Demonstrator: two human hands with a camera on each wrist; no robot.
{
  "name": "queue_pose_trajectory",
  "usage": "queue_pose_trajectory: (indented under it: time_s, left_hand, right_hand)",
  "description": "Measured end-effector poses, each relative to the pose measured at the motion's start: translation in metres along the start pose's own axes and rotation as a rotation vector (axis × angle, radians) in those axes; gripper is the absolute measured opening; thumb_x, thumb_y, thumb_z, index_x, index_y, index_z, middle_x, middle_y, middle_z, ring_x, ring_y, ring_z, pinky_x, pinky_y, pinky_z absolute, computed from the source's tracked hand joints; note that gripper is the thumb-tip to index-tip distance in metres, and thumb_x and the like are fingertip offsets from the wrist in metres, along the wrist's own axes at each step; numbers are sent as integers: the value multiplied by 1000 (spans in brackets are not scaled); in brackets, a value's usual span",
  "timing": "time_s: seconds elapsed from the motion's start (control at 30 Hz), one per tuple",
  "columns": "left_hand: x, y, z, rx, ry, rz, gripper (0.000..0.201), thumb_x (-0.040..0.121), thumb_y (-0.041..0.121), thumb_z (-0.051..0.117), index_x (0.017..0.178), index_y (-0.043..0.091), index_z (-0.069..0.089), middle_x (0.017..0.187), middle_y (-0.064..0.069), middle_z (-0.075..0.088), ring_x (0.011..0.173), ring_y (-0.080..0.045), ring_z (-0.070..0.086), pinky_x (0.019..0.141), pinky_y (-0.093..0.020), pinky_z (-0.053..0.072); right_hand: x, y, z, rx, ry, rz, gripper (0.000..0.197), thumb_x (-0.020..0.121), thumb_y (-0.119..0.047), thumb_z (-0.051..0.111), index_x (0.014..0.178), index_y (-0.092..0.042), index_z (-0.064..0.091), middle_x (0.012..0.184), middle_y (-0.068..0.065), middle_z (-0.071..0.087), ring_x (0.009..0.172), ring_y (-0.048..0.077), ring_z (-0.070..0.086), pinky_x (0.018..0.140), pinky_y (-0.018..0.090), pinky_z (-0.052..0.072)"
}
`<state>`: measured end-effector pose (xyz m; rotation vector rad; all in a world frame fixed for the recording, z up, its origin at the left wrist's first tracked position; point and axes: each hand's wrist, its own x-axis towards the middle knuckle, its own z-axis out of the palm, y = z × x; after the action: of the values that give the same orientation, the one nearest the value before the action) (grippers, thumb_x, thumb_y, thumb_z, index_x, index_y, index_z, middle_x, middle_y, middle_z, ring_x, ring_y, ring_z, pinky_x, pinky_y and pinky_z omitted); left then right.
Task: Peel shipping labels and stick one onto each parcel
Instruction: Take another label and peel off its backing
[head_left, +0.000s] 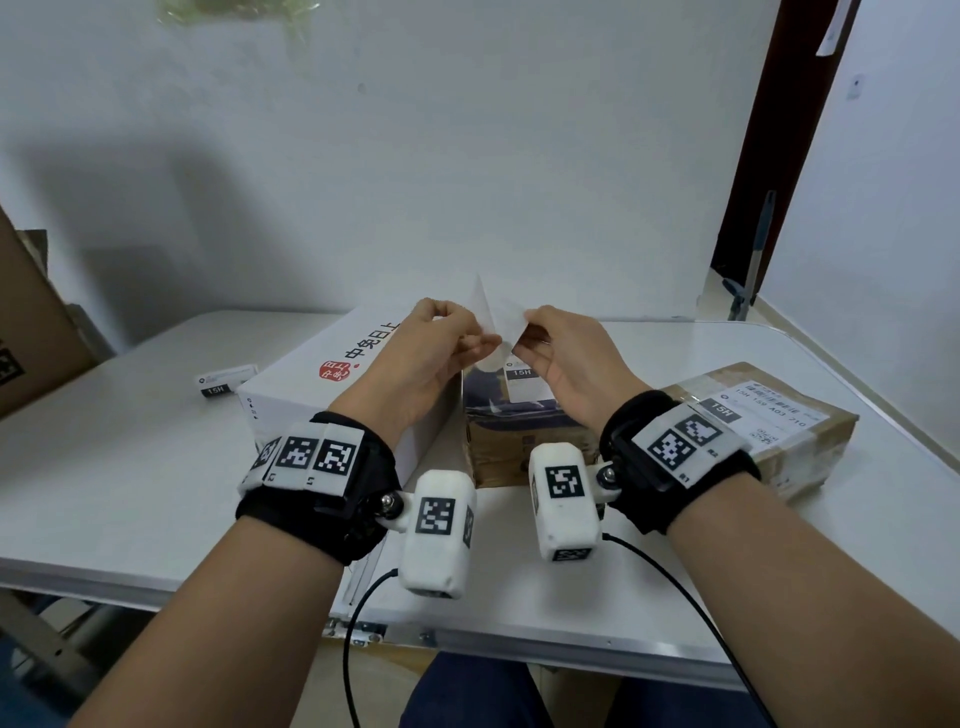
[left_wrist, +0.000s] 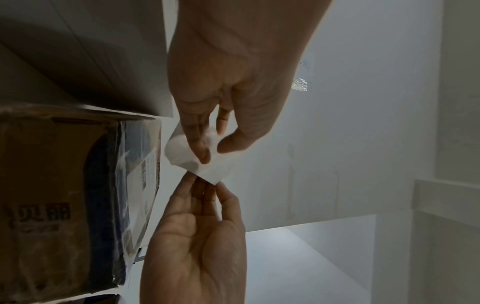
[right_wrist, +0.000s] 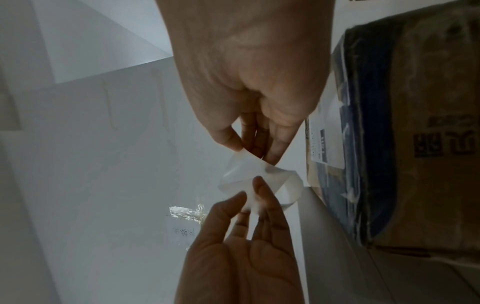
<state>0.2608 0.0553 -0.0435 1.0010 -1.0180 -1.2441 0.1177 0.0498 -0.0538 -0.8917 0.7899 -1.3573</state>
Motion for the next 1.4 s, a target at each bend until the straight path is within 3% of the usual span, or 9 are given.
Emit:
queue_pose_trajectory:
  time_s: [0.17, 0.3, 0.47, 0.6, 0.73, 0.87, 1.0, 1.23, 1.4]
  left_hand:
    - [4, -3, 0, 352, 14, 160, 30, 84, 7, 69, 113, 7, 60, 85, -7, 63, 64, -12, 59, 66, -19, 52]
    - [4, -2, 2, 548, -21, 226, 19, 83, 15, 72, 100, 11, 66, 78, 0, 66, 63, -10, 59, 63, -21, 50]
    - [7, 3, 0, 611, -92, 185, 24, 83, 14, 72, 104, 6, 67, 81, -6, 66, 66, -11, 59, 68, -23, 51]
    - [12, 4, -8, 582, -136, 98, 26, 84, 12, 70, 108, 2, 67, 88, -10, 67, 67, -11, 61, 69, -22, 51]
    - [19, 6, -18, 487, -33, 43, 20, 87, 11, 67, 105, 2, 68, 88, -7, 67, 56, -6, 60, 58, -16, 52]
    - [25, 9, -29, 417, 59, -2, 4, 86, 13, 68, 88, 10, 67, 74, 0, 61, 48, -7, 54, 48, -16, 47]
    - [31, 14, -36, 355, 118, 6, 18, 85, 10, 68, 71, 15, 58, 66, 0, 57, 38, -7, 48, 38, -15, 39]
    - [47, 20, -42, 211, 191, 16, 10, 88, 7, 63, 81, 14, 59, 75, -1, 58, 37, -4, 49, 42, -14, 43]
    - [60, 30, -39, -46, 262, -2, 18, 92, -5, 50, 80, 6, 58, 70, -7, 56, 39, -5, 60, 39, -14, 47]
  right_hand:
    - [0, -3, 2, -126, -68, -13, 24, 95, -8, 50, 110, 7, 61, 108, 23, 67, 102, 29, 68, 93, 36, 55]
    - [0, -7, 3, -400, -84, -30, 45, 92, -43, 58, 108, -1, 65, 104, 17, 70, 97, 27, 72, 84, 33, 59]
    - [-1, -17, -1, -806, -33, -189, 18, 90, -24, 65, 94, -7, 67, 79, 0, 61, 65, 16, 69, 72, 31, 62]
    - [-2, -19, -2, -865, -40, -122, 32, 91, -14, 61, 122, -8, 57, 101, 14, 70, 64, 23, 75, 68, 31, 62]
    - [0, -17, -9, -679, -23, -33, 48, 92, -5, 58, 138, -4, 45, 111, 18, 66, 73, 27, 75, 68, 29, 61]
    - [1, -20, -15, -422, 22, 16, 29, 92, 5, 54, 119, -3, 56, 97, 21, 68, 76, 29, 74, 68, 27, 61]
    - [4, -25, -23, -143, 57, 79, 31, 91, 11, 52, 122, 13, 55, 97, 27, 67, 62, 18, 74, 56, 18, 58]
    - [15, -29, -32, -31, 128, 85, 33, 92, 13, 47, 124, 11, 54, 89, 26, 65, 56, 17, 71, 56, 19, 59]
    - [21, -34, -40, 11, 183, 69, 34, 93, 13, 47, 126, 11, 53, 88, 22, 65, 71, 22, 68, 65, 22, 58]
